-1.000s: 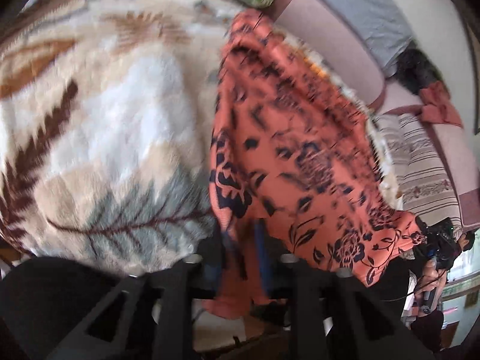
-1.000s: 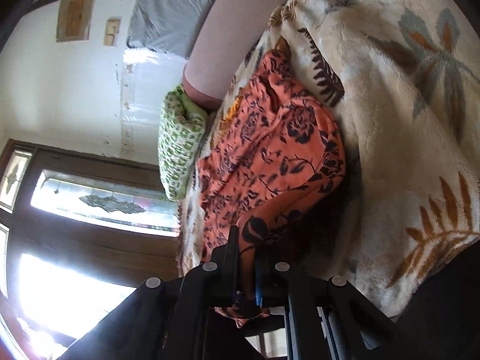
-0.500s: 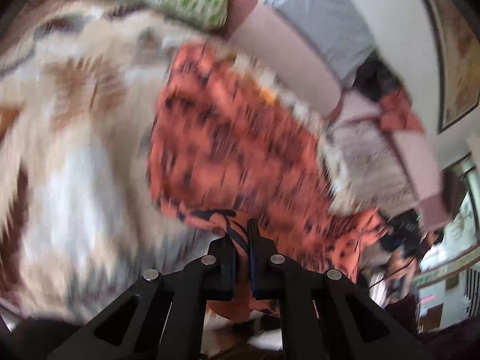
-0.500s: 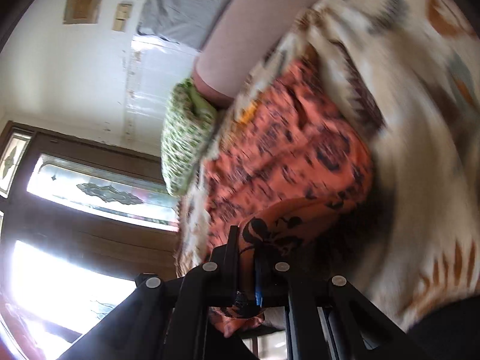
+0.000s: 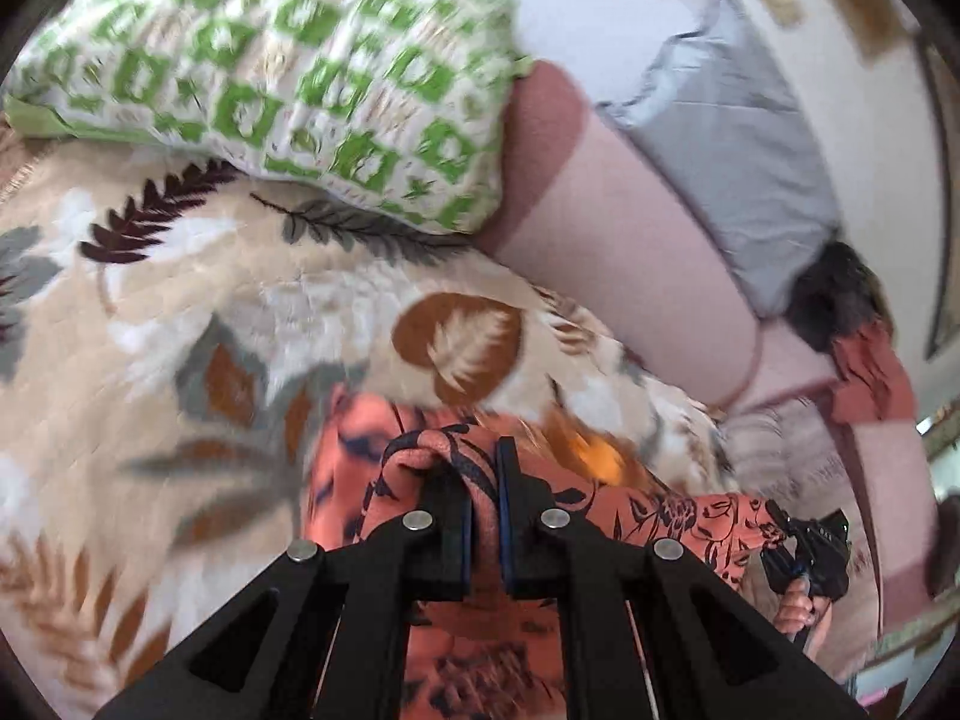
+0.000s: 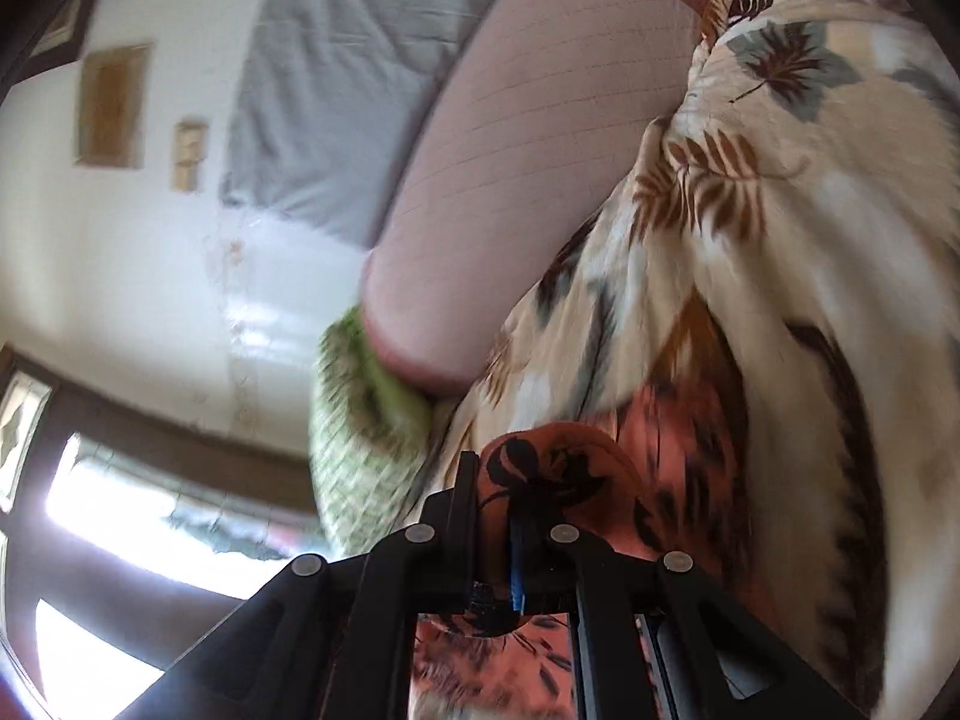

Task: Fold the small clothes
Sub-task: 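Lower the folded hem onto the shirt and open both grippers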

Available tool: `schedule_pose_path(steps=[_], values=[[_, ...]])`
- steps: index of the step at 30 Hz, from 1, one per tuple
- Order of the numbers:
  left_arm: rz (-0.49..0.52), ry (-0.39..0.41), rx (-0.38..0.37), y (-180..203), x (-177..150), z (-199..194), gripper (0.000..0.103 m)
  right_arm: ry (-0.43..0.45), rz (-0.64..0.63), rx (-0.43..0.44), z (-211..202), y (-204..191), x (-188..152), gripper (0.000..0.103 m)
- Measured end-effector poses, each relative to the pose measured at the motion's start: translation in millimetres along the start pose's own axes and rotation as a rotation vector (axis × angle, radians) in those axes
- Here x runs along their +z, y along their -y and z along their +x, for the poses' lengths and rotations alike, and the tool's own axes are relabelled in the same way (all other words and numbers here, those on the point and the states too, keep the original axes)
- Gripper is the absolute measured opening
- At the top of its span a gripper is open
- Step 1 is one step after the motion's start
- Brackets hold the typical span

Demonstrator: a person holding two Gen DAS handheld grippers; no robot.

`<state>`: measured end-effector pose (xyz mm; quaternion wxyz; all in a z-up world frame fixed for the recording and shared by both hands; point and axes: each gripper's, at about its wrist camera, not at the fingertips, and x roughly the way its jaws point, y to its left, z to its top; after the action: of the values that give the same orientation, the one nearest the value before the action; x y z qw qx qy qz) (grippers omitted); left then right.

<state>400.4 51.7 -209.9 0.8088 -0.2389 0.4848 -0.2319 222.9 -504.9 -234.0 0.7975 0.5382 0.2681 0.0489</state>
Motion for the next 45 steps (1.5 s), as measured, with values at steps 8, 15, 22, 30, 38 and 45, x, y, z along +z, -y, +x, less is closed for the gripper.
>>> schedule_pose_path(steps=[8, 15, 22, 30, 38, 45], values=[[-0.208, -0.089, 0.027, -43.4, 22.1, 80.1, 0.023, -0.004, 0.195, -0.154, 94.9, 61.6, 41.9, 0.014], [-0.313, 0.153, -0.064, -61.3, 15.2, -1.7, 0.071, 0.128, 0.144, -0.081, 45.7, 52.7, 39.4, 0.085], [-0.075, 0.135, 0.081, -11.3, -72.1, -58.0, 0.073, -0.070, -0.296, -0.226, 52.2, -45.1, -19.2, 0.067], [-0.006, -0.002, 0.086, -6.7, -124.4, -7.0, 0.073, -0.395, -0.586, -0.444, 194.3, -88.7, -137.4, 0.038], [0.065, -0.012, 0.126, -8.4, -111.6, -0.5, 0.073, -0.081, -0.531, -0.513, 258.4, -109.9, -61.1, 0.038], [0.039, 0.046, 0.137, -7.5, -100.6, -5.9, 0.073, -0.020, -0.533, -0.444, 180.7, -124.5, -48.3, 0.039]])
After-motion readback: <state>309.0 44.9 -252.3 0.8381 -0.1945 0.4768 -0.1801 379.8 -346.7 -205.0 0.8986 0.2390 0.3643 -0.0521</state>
